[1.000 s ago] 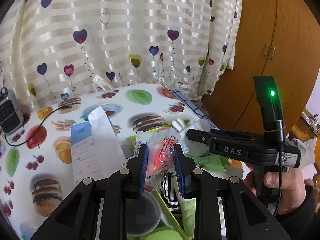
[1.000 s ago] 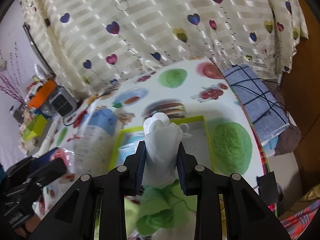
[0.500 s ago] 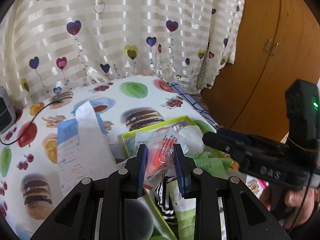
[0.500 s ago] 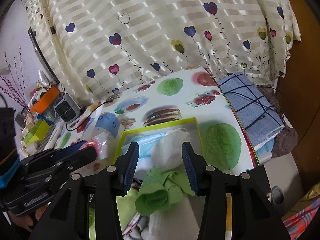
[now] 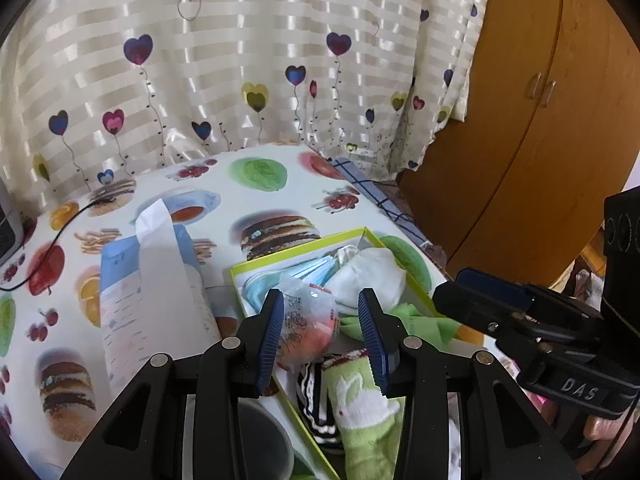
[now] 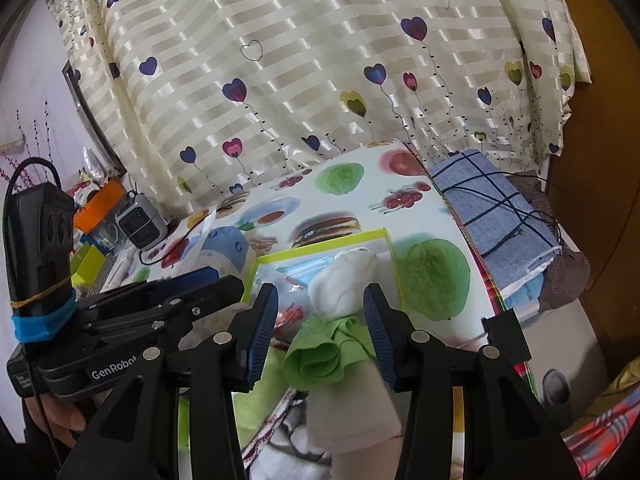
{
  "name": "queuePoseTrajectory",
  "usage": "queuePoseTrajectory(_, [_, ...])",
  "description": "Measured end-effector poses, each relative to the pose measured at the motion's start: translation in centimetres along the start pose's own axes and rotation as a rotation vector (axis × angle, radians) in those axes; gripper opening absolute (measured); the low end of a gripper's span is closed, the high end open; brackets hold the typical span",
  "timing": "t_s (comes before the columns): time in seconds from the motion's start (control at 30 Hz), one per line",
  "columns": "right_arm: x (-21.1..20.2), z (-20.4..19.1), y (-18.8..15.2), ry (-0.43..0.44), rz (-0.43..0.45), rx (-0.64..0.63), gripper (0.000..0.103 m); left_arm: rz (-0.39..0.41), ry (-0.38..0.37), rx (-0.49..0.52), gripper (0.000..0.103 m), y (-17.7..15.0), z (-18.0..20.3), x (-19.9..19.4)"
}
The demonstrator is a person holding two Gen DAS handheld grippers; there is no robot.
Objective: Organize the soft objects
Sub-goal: 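Lower the white cloth and bag into the box and open both grippers, then withdraw both open grippers from the box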
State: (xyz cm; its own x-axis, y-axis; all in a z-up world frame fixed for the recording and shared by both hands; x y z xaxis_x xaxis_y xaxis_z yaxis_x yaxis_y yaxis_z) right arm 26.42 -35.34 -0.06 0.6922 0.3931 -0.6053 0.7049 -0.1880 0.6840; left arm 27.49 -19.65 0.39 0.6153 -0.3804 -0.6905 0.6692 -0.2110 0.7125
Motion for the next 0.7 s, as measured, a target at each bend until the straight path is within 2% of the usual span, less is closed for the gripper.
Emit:
queuePoseTrajectory(0.33, [-2.5,-3.0,-1.3,-0.060,0.014,-0.097,0.046,0.030,0.019,0.012,0.037,-1.4,0.8,-3.8])
queuePoseTrajectory(0.7, [-5.2,-5.7,-3.7,-0.075,0.017,-0.151,0.046,0.071,0.042,0.017,0.037,-3.8,1.7,-8.3])
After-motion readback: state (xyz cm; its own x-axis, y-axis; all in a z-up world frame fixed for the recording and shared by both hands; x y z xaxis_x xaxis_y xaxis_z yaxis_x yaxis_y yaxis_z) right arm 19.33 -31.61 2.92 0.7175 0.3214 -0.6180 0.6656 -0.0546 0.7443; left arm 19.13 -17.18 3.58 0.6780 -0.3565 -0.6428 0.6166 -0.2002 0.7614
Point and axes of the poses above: each gripper's, at about its wrist camera, not at the fingertips, and x roughly the way its jaws point, z to its right, y to its top, the point moved 3 cm from there along x, roughly the way its jaws point, and after that the axes turned 3 degrees about x, right-handed, at the moved point
